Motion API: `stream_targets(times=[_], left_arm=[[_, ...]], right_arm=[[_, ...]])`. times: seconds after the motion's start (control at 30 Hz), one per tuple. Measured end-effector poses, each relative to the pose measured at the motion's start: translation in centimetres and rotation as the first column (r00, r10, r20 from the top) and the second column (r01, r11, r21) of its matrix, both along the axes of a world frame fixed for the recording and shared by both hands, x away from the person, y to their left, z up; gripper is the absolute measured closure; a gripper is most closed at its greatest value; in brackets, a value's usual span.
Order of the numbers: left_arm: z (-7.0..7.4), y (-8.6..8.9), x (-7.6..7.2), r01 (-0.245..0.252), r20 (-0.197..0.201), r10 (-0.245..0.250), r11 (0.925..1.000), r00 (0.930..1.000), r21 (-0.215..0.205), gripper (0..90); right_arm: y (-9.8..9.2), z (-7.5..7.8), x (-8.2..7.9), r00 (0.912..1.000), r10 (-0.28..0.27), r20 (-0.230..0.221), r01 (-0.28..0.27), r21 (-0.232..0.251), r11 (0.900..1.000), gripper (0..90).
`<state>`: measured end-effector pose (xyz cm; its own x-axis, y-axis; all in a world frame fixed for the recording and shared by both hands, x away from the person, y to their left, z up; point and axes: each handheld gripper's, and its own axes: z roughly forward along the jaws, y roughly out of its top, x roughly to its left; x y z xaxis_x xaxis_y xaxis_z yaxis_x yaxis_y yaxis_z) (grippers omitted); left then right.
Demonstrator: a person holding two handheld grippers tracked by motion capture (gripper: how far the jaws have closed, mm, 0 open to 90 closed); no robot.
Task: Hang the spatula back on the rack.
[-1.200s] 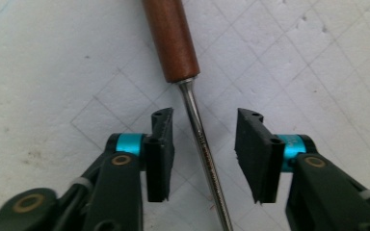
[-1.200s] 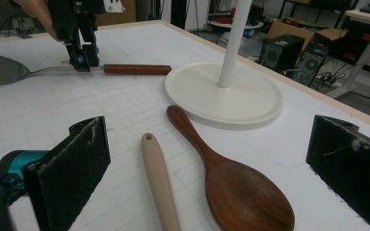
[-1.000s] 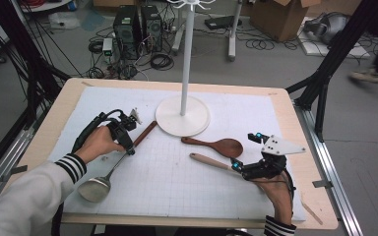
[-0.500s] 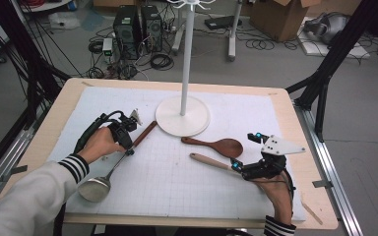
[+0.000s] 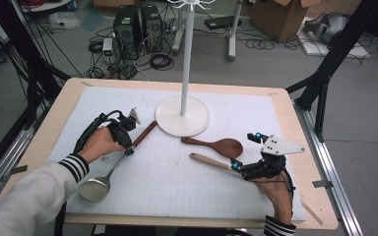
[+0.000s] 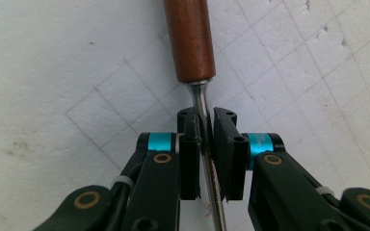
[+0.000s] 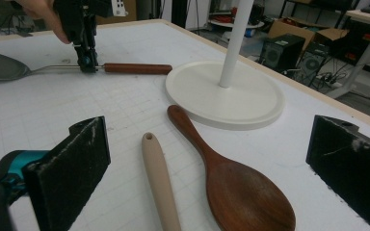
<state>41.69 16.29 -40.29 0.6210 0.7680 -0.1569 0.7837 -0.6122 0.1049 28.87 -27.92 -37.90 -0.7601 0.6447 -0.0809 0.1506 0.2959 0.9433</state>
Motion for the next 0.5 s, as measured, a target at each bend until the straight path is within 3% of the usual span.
stream_targets(times=[0.23,0.27,0.5], left_arm=[[0.1,0.7,0.1,-0.019,-0.002,0.019,0.9998,0.9998,0.003,83.0],[0.2,0.9,0.1,-0.018,0.013,0.018,0.9998,0.9998,0.005,83.4],[0.1,1.2,0.0,-0.022,0.009,0.022,0.9996,0.9997,-0.017,84.3]], right_arm=[[0.0,0.0,0.0,1.0,0.0,-0.003,0.0,0.001,1.0,0.7],[0.0,0.0,0.0,1.0,0.0,-0.002,0.0,0.001,1.0,0.7],[0.1,0.0,0.0,1.0,0.003,-0.005,-0.003,-0.004,1.0,0.7]])
